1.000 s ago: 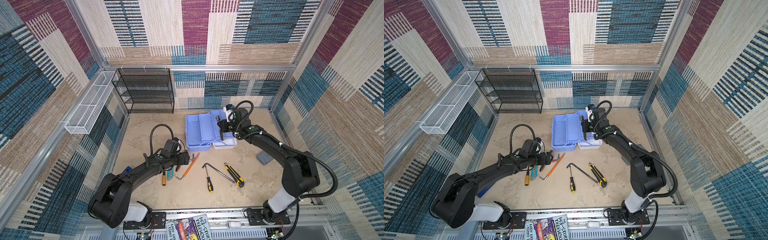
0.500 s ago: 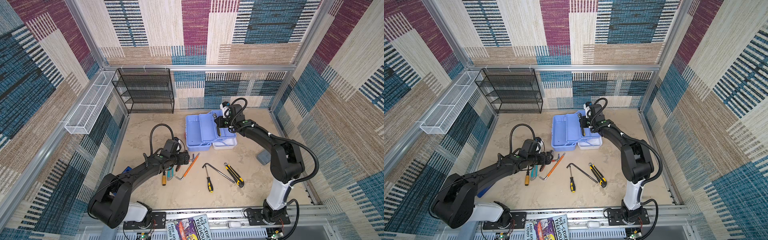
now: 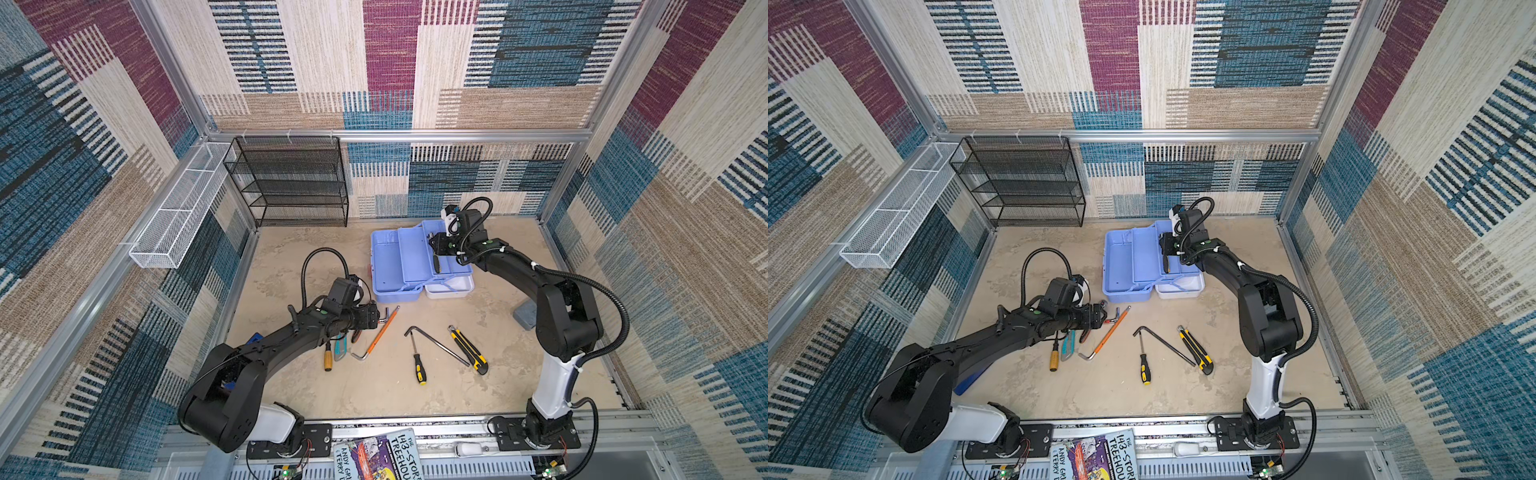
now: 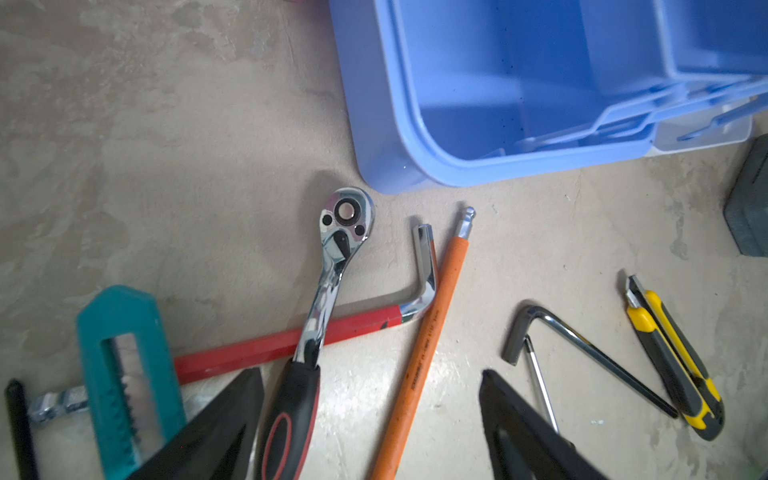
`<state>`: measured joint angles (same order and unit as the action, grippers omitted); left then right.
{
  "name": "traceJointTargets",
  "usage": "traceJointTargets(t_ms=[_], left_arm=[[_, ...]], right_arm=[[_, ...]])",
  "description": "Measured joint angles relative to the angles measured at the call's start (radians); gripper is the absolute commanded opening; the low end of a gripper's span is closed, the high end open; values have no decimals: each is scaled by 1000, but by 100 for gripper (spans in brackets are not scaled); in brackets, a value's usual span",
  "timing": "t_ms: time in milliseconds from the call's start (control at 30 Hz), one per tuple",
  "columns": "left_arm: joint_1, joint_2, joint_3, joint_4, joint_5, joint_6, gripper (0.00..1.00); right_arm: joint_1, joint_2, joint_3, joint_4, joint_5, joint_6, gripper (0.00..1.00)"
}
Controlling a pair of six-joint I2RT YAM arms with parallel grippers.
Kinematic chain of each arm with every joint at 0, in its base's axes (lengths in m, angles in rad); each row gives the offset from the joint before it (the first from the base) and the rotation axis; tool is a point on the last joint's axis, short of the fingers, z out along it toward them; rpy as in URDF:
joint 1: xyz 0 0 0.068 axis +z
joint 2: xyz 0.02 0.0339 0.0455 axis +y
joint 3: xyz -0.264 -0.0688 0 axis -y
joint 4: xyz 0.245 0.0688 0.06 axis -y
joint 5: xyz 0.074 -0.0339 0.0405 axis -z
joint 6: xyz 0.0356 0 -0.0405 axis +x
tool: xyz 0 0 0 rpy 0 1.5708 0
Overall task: Pack the tool kit
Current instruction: 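Carry the ratchet wrench over the open blue tray with the right gripper, then lower the yellow-handled ratchet into the tray with right while left grasps red-handled ratchet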
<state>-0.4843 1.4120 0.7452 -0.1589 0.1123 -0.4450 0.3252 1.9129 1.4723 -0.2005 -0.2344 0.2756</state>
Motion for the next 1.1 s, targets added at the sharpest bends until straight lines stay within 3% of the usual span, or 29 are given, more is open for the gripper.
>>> traceJointTargets(t_ms=[467, 633, 867, 1100], left_arm=[[0, 37, 32, -4, -2, 8, 80], [1, 95, 92, -27, -27, 43, 71], [2, 184, 150, -56, -56, 88, 55], [2, 240, 180, -72, -56, 116, 48]], right_arm=[[0, -8, 0, -3, 3, 0, 47], [0, -58, -47, 2, 2, -3, 57], [0, -150, -138, 26, 2, -14, 60], [0, -235, -212, 44, 11, -27, 62]])
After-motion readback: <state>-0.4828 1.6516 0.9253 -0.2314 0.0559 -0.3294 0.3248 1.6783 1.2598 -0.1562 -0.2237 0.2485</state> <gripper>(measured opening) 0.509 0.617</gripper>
